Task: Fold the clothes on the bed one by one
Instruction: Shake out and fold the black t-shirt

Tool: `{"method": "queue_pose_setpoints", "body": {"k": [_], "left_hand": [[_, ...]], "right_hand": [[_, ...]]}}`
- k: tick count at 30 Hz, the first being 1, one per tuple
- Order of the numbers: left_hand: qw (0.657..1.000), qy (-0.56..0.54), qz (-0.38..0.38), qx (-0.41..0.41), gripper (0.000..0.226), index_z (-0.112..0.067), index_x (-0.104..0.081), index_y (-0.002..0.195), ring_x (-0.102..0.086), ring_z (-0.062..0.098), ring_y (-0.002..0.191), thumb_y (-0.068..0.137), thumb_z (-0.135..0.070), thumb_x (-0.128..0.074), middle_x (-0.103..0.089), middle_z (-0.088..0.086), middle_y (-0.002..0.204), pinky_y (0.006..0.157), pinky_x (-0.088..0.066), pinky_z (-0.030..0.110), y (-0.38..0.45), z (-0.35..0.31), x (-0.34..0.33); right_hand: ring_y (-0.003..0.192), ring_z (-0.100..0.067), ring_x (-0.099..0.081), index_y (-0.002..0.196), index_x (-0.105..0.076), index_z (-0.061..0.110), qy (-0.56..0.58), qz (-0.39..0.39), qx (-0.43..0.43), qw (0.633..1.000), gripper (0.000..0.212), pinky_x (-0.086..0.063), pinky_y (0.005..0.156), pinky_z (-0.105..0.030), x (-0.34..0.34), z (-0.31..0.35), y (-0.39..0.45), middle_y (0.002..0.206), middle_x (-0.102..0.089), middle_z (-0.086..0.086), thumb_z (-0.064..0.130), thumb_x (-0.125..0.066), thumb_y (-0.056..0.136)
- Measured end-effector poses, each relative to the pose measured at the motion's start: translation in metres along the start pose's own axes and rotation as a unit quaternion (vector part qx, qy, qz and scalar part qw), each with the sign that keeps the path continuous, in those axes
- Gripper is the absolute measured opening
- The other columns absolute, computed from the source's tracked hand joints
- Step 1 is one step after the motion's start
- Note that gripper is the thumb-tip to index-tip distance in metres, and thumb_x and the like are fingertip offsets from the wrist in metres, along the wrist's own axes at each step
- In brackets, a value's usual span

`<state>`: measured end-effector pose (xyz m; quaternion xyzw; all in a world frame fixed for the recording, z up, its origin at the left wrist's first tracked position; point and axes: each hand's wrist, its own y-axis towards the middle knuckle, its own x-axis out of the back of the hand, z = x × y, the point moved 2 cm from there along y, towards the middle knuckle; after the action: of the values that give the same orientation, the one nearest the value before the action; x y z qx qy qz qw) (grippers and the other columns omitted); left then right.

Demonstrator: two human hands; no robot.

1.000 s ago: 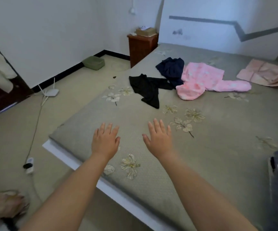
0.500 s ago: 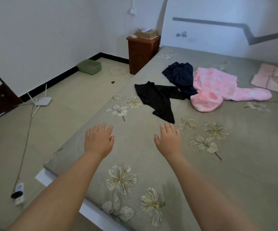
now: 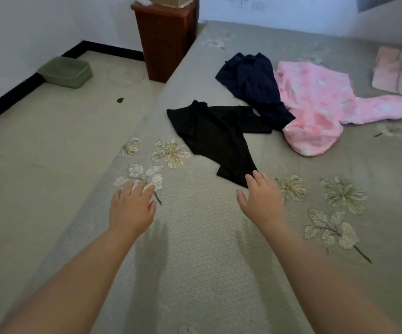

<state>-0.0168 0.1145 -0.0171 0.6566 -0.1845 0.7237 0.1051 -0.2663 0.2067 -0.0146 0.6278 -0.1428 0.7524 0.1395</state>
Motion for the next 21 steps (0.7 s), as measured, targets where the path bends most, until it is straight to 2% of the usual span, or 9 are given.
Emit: {"method": "queue_pose_setpoints", "body": {"k": [5,9,12,16,18,21], "left_hand": [[0.992,-0.073,0.088,-0.044,0.049,-0.026,-0.021,0.143,-0.009,0.020,0.142,0.096,-0.038,-0.029,-0.016,-0.002,0.154,0.112,-0.013,0.038,0.047,-0.037,-0.103],[0.986,-0.115,0.092,-0.073,0.054,-0.022,-0.024,0.144,-0.007,0.021,0.142,0.095,-0.044,-0.022,-0.014,0.002,0.154,0.114,-0.008,0.037,0.083,-0.054,-0.154],[0.984,-0.148,0.054,-0.080,0.068,-0.016,-0.038,0.139,-0.019,0.025,0.140,0.084,-0.048,-0.013,-0.028,0.007,0.150,0.111,-0.006,0.039,0.097,-0.057,-0.170],[0.981,-0.177,0.023,-0.080,0.061,-0.009,-0.056,0.124,-0.040,0.035,0.128,0.082,-0.041,-0.027,-0.048,0.013,0.136,0.106,-0.019,0.046,0.100,-0.058,-0.177],[0.982,-0.171,0.016,-0.084,0.058,-0.007,-0.059,0.120,-0.045,0.038,0.124,0.081,-0.039,-0.030,-0.052,0.015,0.132,0.104,-0.022,0.046,0.103,-0.058,-0.175],[0.983,-0.158,0.007,-0.091,0.055,-0.006,-0.062,0.116,-0.049,0.041,0.119,0.081,-0.037,-0.033,-0.056,0.017,0.127,0.101,-0.020,0.044,0.105,-0.058,-0.175]], "right_hand": [[0.139,-0.023,-0.023,0.136,-0.038,0.007,-0.004,0.051,-0.060,0.997,0.052,-0.020,0.113,-0.038,-0.077,-0.032,0.027,0.148,-0.031,-0.012,0.036,-0.043,0.093],[0.139,-0.022,-0.022,0.137,-0.037,0.006,0.034,0.050,-0.110,0.992,0.058,-0.019,0.111,-0.033,-0.116,-0.049,0.064,0.148,-0.031,-0.012,0.041,-0.046,0.092],[0.138,-0.023,-0.024,0.139,-0.034,0.006,0.041,0.023,-0.131,0.990,0.061,-0.020,0.111,-0.034,-0.135,-0.053,0.104,0.148,-0.030,-0.012,0.042,-0.047,0.091],[0.134,-0.026,-0.029,0.140,-0.030,0.009,0.025,-0.002,-0.184,0.983,0.064,-0.022,0.108,-0.042,-0.156,-0.047,0.162,0.146,-0.032,-0.012,0.043,-0.050,0.090],[0.126,-0.029,-0.037,0.135,-0.039,0.010,0.011,-0.007,-0.232,0.973,0.052,-0.026,0.103,-0.044,-0.162,-0.042,0.186,0.137,-0.042,-0.012,0.036,-0.050,0.091],[0.109,-0.026,-0.049,0.117,-0.058,0.009,0.031,-0.043,-0.229,0.972,0.029,-0.025,0.095,-0.038,-0.166,-0.033,0.199,0.116,-0.056,-0.010,0.020,-0.048,0.092]]}}
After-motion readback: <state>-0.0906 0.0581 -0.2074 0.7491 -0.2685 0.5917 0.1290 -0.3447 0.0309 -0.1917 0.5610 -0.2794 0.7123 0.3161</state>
